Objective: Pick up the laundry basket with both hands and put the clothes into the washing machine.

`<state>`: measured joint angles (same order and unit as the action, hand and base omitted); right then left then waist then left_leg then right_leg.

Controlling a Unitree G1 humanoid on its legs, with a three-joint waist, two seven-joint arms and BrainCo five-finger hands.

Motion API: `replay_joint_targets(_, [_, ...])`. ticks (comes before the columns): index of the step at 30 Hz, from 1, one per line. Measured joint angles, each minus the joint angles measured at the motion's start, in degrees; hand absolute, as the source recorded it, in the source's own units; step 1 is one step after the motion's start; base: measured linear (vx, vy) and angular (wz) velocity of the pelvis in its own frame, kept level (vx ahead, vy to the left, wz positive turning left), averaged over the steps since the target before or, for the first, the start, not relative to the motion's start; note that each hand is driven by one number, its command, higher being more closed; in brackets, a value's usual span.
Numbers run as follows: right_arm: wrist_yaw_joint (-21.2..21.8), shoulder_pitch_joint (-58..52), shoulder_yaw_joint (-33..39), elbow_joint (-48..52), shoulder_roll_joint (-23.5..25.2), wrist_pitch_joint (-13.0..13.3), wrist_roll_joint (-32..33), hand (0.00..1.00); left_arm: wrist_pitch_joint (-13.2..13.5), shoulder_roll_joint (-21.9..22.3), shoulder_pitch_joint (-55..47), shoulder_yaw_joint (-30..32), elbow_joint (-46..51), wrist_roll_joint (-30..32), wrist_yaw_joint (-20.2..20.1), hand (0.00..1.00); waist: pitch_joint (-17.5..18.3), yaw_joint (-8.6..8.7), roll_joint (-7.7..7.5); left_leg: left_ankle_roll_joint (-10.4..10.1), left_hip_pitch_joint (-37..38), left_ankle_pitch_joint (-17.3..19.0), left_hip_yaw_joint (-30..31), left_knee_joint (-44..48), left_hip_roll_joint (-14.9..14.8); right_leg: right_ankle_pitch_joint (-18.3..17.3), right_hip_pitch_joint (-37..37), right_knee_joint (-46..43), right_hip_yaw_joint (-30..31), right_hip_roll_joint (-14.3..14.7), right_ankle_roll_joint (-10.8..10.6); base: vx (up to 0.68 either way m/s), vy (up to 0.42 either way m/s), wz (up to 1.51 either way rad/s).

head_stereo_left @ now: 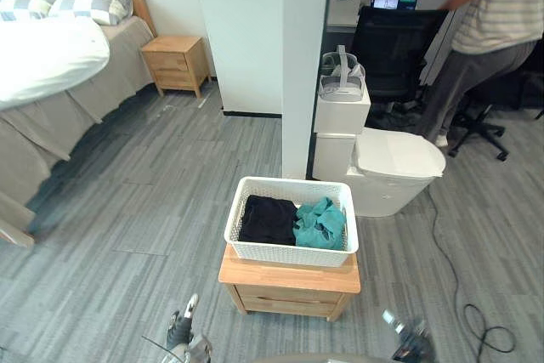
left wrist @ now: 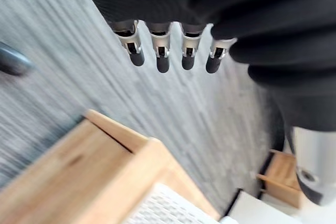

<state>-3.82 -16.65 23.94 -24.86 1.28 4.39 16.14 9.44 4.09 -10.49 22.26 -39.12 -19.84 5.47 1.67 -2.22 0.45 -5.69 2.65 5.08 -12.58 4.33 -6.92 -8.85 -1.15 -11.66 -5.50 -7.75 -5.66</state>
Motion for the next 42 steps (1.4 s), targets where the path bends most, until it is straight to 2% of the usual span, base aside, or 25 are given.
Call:
replay_joint_targets(2, [-1.12, -0.05, 1.41, 8.74, -1.32, 0.86, -0.56, 0.0, 0.53, -0.01, -0.58, -0.22, 10.47, -1.23, 1.07, 0.0, 0.13, 0.14, 0.46, -0.2, 0.1, -0.21, 1.34, -0.7, -0.39, 0.03, 1.16, 1.23, -1.51, 0.86, 0.05, 0.15, -0.117, 0.27])
replay_joint_targets(4, [-2.15, 0.23, 4.01, 16.69, -1.67, 1.56, -1.04, 0.0, 1.36, -0.04, -0.94, -0.16, 21.0, -2.03, 1.96, 0.0, 0.12, 0.24, 0.19, -0.42, 0.15, -0.34, 1.86, -1.43, -0.77, 0.16, 1.99, 2.6, -2.31, 1.36, 0.25, 0.11, -0.058, 0.18])
replay_joint_targets(6, [-4.08, 1.48, 6.32, 25.79, -1.38, 1.89, -3.15, 0.0, 1.94, -0.13, -2.18, 0.1, 32.03, -1.22, 4.55, 0.0, -0.08, 0.46, -0.25, -0.44, 0.06, -0.32, 1.96, -1.61, -0.7, 0.63, 2.75, 4.31, -2.44, 1.47, 0.48, 0.13, -0.001, 0.05])
replay_joint_targets(8, [-5.3, 1.74, 6.78, 30.06, -0.8, 1.99, -5.35, 0.0, 2.09, -0.13, -2.17, -0.05, 38.19, 1.05, 6.29, 0.0, -0.11, 1.04, -0.88, -0.43, 0.13, -0.32, 2.6, -1.64, -0.34, 0.8, 3.7, 5.49, -2.94, 1.27, 0.42, 0.08, 0.019, 0.15])
replay_joint_targets(11, [-6.57, 4.25, 6.46, 32.72, 0.01, 2.03, -7.73, 0.0, 2.05, -1.53, -0.77, -1.99, 44.44, 7.26, 8.51, 0.0, -0.87, 1.35, -2.01, -0.31, 0.07, -0.25, 3.15, -2.0, -0.03, 1.17, 3.96, 6.06, -3.5, 0.99, 0.19, 0.06, 0.027, 0.09])
replay_joint_targets(13, [-7.59, 7.92, 5.76, 32.47, -0.95, 2.04, -7.63, 0.0, 1.24, -4.59, 3.0, -4.68, 44.43, 10.28, 8.77, 0.0, -2.77, 1.34, -1.91, -0.25, -0.49, -0.26, 3.33, -1.96, -0.06, 2.02, 3.76, 6.71, -3.49, 0.95, 0.11, -0.02, 0.03, 0.01])
replay_joint_targets(15, [-8.39, 14.41, 3.81, 30.35, -4.46, 2.03, -6.84, 0.0, -0.27, -8.49, 10.67, -8.08, 44.2, 11.64, 9.07, 0.0, -5.68, 1.28, -1.5, 0.46, -4.51, -0.76, 3.73, -0.69, -0.05, 3.69, 0.52, 6.78, -3.47, 1.16, 0.14, -0.14, 0.022, 0.06])
replay_joint_targets(16, [-8.55, 19.45, 2.89, 28.21, -7.27, 2.0, -6.07, 0.0, -0.86, -10.53, 17.01, -10.25, 43.61, 11.71, 9.19, 0.0, -8.4, 1.26, -1.12, 0.92, -7.72, -1.34, 4.3, 0.52, -0.01, 4.86, -2.02, 6.65, -3.58, 1.14, 0.31, -0.19, 0.027, 0.11])
replay_joint_targets(17, [-8.54, 22.38, 2.62, 26.73, -8.69, 1.96, -5.4, 0.0, -1.12, -11.69, 20.42, -11.27, 42.86, 11.8, 9.17, 0.0, -9.36, 1.27, -1.02, 1.14, -9.57, -1.9, 4.5, 0.89, 0.1, 5.39, -3.69, 6.55, -3.63, 1.07, 0.38, -0.27, 0.043, 0.17])
replay_joint_targets(18, [-8.74, 28.94, 1.75, 22.41, -12.2, 1.58, -3.61, 0.0, -2.6, -14.27, 29.13, -14.04, 39.34, 11.94, 9.1, 0.0, -10.87, 1.16, -0.95, 1.52, -14.14, -3.42, 4.95, 1.07, 0.48, 6.35, -7.81, 6.6, -3.78, 0.83, 0.45, -0.22, 0.044, 0.14])
replay_joint_targets(21, [-9.67, 37.01, 0.61, 18.03, -15.35, 0.66, -0.31, 0.0, -5.18, -16.82, 43.21, -17.8, 28.16, 11.41, 8.67, 0.0, -15.37, 1.18, -0.4, 1.79, -16.37, -5.2, 5.8, 0.6, 1.14, 6.97, -9.83, 6.56, -3.98, 0.59, 0.75, -0.15, 0.025, 0.13])
replay_joint_targets(23, [-10.61, 39.06, 0.62, 18.02, -15.83, 0.14, 1.25, 0.0, -6.82, -17.64, 49.95, -18.31, 21.12, 10.07, 8.68, 0.0, -16.43, 1.25, -0.26, 1.92, -18.32, -6.01, 6.09, 0.53, 1.12, 6.98, -12.34, 5.28, -3.98, 0.59, 0.78, -0.1, -0.006, 0.03])
replay_joint_targets(27, [-13.35, 43.59, 1.16, 17.93, -20.07, -0.66, 3.68, 0.0, -9.28, -20.75, 65.91, -18.25, 5.1, 8.45, 9.83, 0.0, -21.85, 1.42, -0.09, 2.27, -21.55, -7.96, 6.24, 0.29, 1.24, 6.99, -17.07, 2.13, -3.77, 0.18, 0.82, -0.08, -0.011, 0.01])
replay_joint_targets(31, [-14.98, 46.9, 2.2, 15.68, -21.58, -0.63, 4.17, 0.0, -10.42, -20.58, 73.73, -18.12, -4.85, 8.2, 9.72, 0.0, -22.96, 1.54, -0.04, 2.22, -23.52, -8.94, 6.09, -0.46, 1.07, 7.15, -20.17, 0.77, -3.58, -0.1, 1.08, -0.04, -0.005, -0.01])
replay_joint_targets(34, [-14.46, 51.66, 2.16, 8.59, -23.23, -0.79, 6.77, 0.0, -11.51, -20.52, 78.46, -16.52, -10.67, 10.05, 9.56, 0.0, -23.07, 1.42, -0.19, 2.12, -24.62, -9.01, 5.14, -0.48, 0.79, 7.47, -21.84, 0.75, -2.75, 0.11, 1.42, -0.03, -0.007, -0.13])
replay_joint_targets(37, [-11.98, 53.75, 1.64, 6.84, -23.26, -1.14, 8.55, 0.0, -11.88, -20.72, 79.67, -14.79, -11.22, 12.64, 9.47, 0.0, -23.35, 1.25, -0.32, 2.07, -25.06, -9.04, 3.85, -0.54, -0.08, 9.08, -23.08, 0.98, -1.9, 0.67, 2.04, -0.03, -0.008, -0.27])
replay_joint_targets(42, [-7.97, 58.51, -0.73, 1.44, -26.66, -1.19, 9.36, 0.0, -13.08, -20.84, 84.42, -14.6, -13.94, 19.63, 8.12, 0.0, -24.86, 1.48, -0.54, 1.31, -26.12, -10.62, 2.83, -2.68, -1.04, 12.43, -24.93, 3.12, -1.32, 1.83, 2.34, -0.06, -0.016, -0.18])
